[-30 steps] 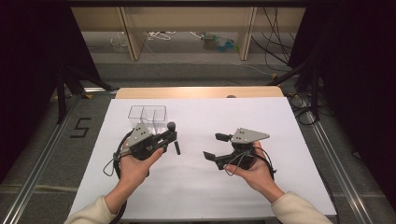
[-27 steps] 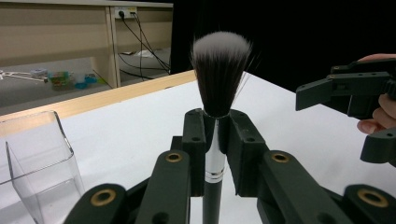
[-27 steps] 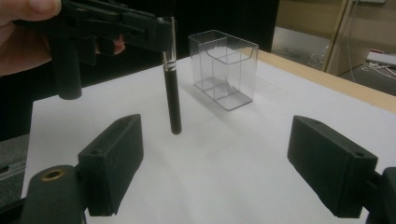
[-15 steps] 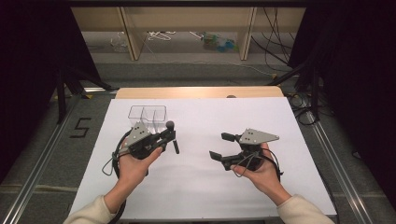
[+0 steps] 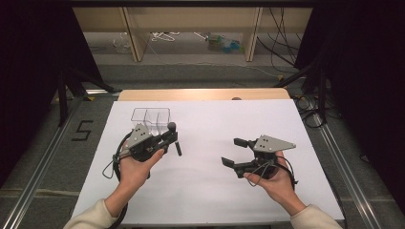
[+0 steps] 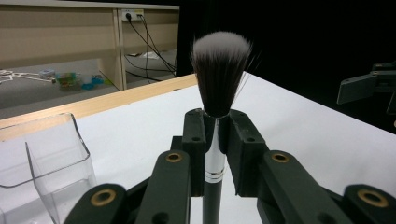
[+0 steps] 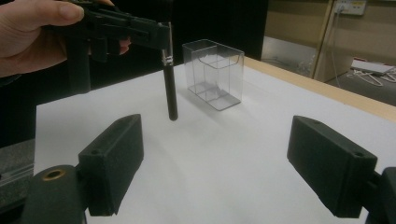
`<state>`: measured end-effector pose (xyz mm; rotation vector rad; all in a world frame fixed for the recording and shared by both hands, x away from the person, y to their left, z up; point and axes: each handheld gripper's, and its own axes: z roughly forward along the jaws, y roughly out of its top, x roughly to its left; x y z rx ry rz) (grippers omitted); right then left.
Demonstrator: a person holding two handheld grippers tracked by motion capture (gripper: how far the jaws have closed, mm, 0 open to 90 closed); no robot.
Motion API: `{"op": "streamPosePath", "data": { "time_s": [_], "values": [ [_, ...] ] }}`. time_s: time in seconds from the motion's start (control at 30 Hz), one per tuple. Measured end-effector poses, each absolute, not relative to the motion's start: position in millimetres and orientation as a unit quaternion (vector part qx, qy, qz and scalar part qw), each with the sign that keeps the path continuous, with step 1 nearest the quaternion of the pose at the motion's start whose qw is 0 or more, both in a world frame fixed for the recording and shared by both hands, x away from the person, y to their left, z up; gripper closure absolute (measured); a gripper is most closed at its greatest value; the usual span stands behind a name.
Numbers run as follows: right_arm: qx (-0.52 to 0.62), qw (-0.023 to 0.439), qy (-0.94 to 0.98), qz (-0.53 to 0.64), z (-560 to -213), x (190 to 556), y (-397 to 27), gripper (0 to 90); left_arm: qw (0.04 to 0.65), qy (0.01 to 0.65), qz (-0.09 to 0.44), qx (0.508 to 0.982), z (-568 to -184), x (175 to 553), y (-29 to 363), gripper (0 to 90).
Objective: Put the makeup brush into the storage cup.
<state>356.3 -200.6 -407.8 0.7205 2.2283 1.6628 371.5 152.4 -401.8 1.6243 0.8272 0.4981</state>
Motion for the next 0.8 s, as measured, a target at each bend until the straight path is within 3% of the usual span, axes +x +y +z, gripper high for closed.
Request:
{"op": "streamPosePath", "data": {
  "time_s": [0.8],
  "values": [
    [0.258, 0.137, 0.767, 0.572, -409, 352, -212, 19.0, 0.583, 0.356, 0.234, 0.692, -397, 376, 163, 78.0]
  ]
}}
